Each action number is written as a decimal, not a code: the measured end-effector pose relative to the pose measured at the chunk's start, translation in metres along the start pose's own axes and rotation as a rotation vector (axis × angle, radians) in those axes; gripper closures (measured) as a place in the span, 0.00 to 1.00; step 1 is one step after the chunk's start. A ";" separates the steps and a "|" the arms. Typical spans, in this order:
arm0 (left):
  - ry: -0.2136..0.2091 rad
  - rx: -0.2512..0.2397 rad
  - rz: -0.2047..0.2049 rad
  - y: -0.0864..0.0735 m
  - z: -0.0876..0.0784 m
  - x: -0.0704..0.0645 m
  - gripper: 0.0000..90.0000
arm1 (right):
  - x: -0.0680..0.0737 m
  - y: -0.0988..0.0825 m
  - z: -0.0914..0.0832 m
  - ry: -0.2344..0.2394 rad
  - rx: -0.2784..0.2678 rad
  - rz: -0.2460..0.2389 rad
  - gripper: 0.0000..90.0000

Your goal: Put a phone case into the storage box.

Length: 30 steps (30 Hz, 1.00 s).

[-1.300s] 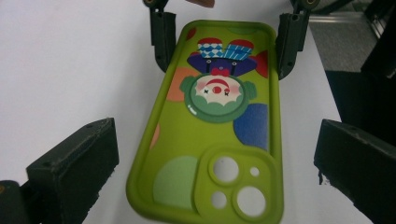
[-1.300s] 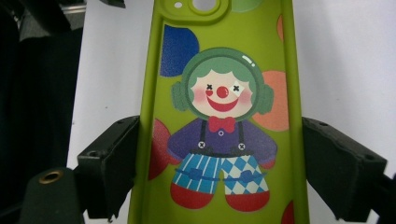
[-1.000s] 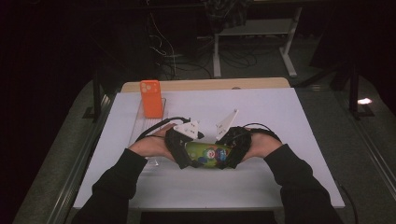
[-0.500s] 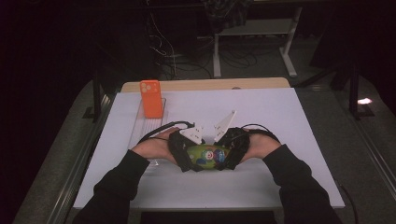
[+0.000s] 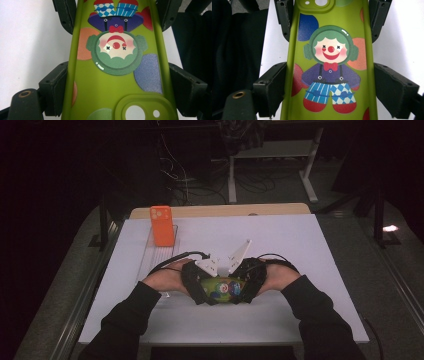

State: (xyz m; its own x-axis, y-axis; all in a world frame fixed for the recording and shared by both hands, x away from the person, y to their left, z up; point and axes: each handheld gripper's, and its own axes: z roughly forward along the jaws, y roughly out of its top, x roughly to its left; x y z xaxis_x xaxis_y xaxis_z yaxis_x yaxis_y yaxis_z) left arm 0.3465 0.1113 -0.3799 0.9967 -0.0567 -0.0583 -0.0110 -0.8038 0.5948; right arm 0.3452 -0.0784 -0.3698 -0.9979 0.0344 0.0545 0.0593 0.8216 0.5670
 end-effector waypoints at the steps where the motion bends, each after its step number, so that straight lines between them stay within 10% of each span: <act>1: -0.006 0.000 -0.003 0.000 0.000 0.000 0.17 | 0.000 0.000 0.000 0.005 0.000 0.003 0.17; 14: 0.055 0.026 -0.007 -0.001 -0.010 0.002 0.18 | 0.004 -0.009 -0.010 -0.032 -0.066 0.090 0.05; 23: 0.113 -0.026 -0.121 -0.010 -0.017 0.000 0.18 | -0.003 -0.031 -0.028 -0.156 -0.136 0.187 0.01; 30: 0.180 -0.026 -0.196 -0.013 -0.018 -0.001 0.18 | -0.001 -0.050 -0.034 -0.222 -0.186 0.358 0.00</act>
State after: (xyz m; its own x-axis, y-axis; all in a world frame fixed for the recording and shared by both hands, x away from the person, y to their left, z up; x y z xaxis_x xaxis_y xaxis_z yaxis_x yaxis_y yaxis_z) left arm 0.3470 0.1330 -0.3733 0.9779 0.2066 -0.0319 0.1832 -0.7736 0.6066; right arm 0.3443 -0.1391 -0.3701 -0.8939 0.4350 0.1081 0.3844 0.6202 0.6838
